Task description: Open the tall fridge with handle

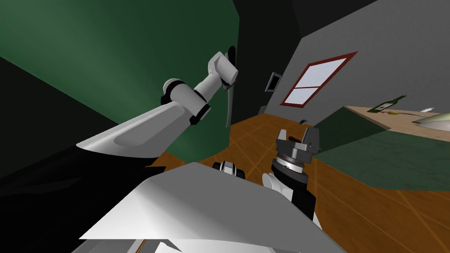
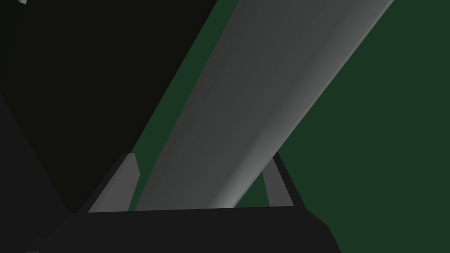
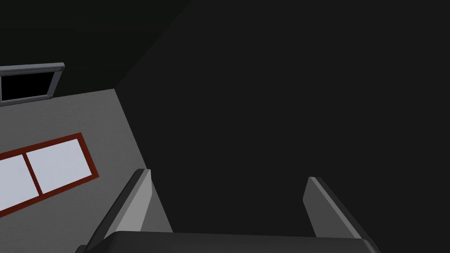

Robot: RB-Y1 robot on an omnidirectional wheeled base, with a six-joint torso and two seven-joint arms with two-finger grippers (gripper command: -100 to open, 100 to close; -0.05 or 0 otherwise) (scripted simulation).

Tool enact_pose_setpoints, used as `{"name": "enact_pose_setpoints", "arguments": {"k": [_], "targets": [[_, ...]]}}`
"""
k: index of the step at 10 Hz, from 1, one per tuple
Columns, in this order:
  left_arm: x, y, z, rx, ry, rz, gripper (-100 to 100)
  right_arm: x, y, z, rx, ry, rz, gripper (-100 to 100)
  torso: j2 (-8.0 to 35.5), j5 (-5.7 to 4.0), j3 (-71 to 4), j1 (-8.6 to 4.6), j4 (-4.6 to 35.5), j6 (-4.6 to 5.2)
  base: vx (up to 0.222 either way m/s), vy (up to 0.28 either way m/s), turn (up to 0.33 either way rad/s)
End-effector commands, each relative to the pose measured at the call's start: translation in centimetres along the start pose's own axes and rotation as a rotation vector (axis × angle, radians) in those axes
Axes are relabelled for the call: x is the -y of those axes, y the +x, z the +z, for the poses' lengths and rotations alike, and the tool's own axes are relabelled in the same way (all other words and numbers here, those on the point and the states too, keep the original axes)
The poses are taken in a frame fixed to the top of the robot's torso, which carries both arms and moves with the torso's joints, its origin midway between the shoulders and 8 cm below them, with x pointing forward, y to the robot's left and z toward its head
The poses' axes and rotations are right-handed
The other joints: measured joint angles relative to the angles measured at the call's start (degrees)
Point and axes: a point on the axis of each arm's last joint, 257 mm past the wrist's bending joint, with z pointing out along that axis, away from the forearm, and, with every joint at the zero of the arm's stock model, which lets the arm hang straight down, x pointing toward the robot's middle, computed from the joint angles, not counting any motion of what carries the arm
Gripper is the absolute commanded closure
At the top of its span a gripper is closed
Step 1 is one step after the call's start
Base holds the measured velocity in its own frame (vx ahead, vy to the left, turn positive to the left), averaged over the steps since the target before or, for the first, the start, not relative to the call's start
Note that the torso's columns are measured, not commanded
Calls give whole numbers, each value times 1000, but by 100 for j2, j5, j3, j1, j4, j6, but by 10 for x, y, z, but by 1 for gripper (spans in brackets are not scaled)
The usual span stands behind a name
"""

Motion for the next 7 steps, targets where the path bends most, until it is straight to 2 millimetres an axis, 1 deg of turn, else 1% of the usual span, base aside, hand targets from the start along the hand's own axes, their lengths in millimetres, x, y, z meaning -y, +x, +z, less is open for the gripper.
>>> {"name": "enact_pose_setpoints", "arguments": {"k": [1, 2, 3, 4, 5, 6, 7], "targets": [[31, 8, -12, -15, 63, 6, 100, 0, 0, 0, 0, 0, 0, 0, 18, 0, 15, -2, -4, 8, -190, 44, -46], [21, 9, -7, -19, 41, 1, 100, 0, 0, 0, 0, 0, 0, 0, -3, -1, 1, -4, 5, 0, -82, 16, -15], [49, 28, -17, -53, 92, 10, 100, 0, 0, 0, 0, 0, 0, 0, -27, 4, -16, 1, 10, -14, -216, 31, -55], [49, 28, -17, -53, 92, 10, 100, 0, 0, 0, 0, 0, 0, 0, 16, 0, 10, -2, -3, 14, -240, 57, -77], [49, 28, -17, -53, 92, 10, 100, 0, 0, 0, 0, 0, 0, 0, 18, 1, 15, -4, -2, 6, -133, 28, -35], [76, 46, -29, -87, 144, 20, 100, 0, 0, 0, 0, 0, 0, 0, -11, 5, -4, -2, 5, -8, -252, 51, -68], [76, 46, -29, -87, 144, 20, 100, 0, 0, 0, 0, 0, 0, 0, 11, -2, 6, -8, -11, 21, -257, 32, -77]]}}
